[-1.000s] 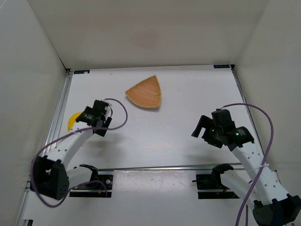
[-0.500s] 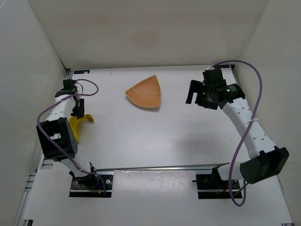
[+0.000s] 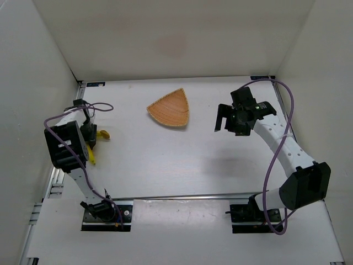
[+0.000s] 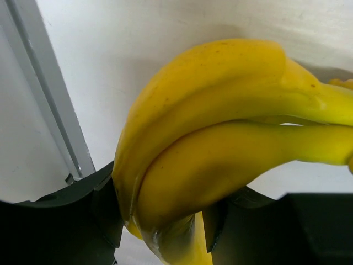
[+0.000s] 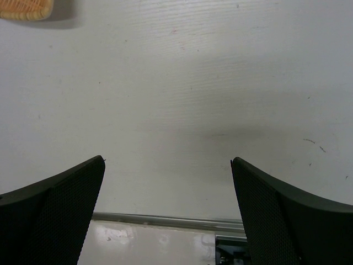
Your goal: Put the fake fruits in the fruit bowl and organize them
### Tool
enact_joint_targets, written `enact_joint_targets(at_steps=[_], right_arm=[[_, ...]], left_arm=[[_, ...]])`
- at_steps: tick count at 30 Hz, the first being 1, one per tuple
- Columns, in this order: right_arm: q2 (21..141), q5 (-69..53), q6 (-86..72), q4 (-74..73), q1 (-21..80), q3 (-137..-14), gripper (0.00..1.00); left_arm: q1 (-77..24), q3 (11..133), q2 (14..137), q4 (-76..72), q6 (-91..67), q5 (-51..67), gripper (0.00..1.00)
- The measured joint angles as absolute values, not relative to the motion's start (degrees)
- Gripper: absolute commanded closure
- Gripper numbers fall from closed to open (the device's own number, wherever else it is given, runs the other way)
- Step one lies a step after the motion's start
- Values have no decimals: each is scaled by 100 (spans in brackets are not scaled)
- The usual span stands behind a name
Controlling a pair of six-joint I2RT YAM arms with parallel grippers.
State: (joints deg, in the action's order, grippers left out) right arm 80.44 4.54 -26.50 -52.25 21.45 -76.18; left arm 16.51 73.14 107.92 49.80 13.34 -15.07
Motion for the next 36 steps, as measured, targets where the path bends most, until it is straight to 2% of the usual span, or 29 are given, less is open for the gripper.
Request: enact_joint_targets(at_steps=[1, 8, 11, 15, 20, 23, 30, 32, 34, 35, 36], right_arm=[[8001, 449, -2652, -5188, 2145, -7522, 0], [7706, 467, -2657, -4836, 2145, -6831, 0], [7708, 617, -2687, -4617, 2150, -6578, 0], [7728, 895, -2749, -4331, 2150, -6475, 0], [8016, 1247, -2788, -3968, 2185, -6613, 0], [8162, 1505, -2792, -3826, 2189, -6632, 0], [8342, 1802, -2646, -3350, 2193, -6960, 0], [8501, 1809, -2626, -3201, 2193, -7218, 0], [8600, 1804, -2609, -3085, 2193, -7352, 0], [8621, 1802, -2604, -3055, 2193, -7373, 0], [8626, 1798, -2600, -3028, 2193, -7373, 0]], left_arm=[[1671, 7387, 10792, 5004, 1330, -1450, 90], [1317, 7856, 10709, 5310, 1337, -1295, 90], [628, 8508, 10665, 5527, 1363, -1284, 90], [-609, 10064, 10787, 5437, 1385, -1151, 90], [-1719, 12267, 11828, 5092, 1474, -891, 90], [-2060, 13104, 12739, 4856, 1566, -893, 90], [-2550, 13286, 14234, 4633, 1800, -851, 88], [-2624, 13286, 14370, 4589, 1833, -851, 83], [-2681, 13301, 14359, 4569, 1872, -834, 66], [-2698, 13305, 14357, 4525, 1887, -832, 38], [-2716, 13305, 14352, 4482, 1920, -834, 24]])
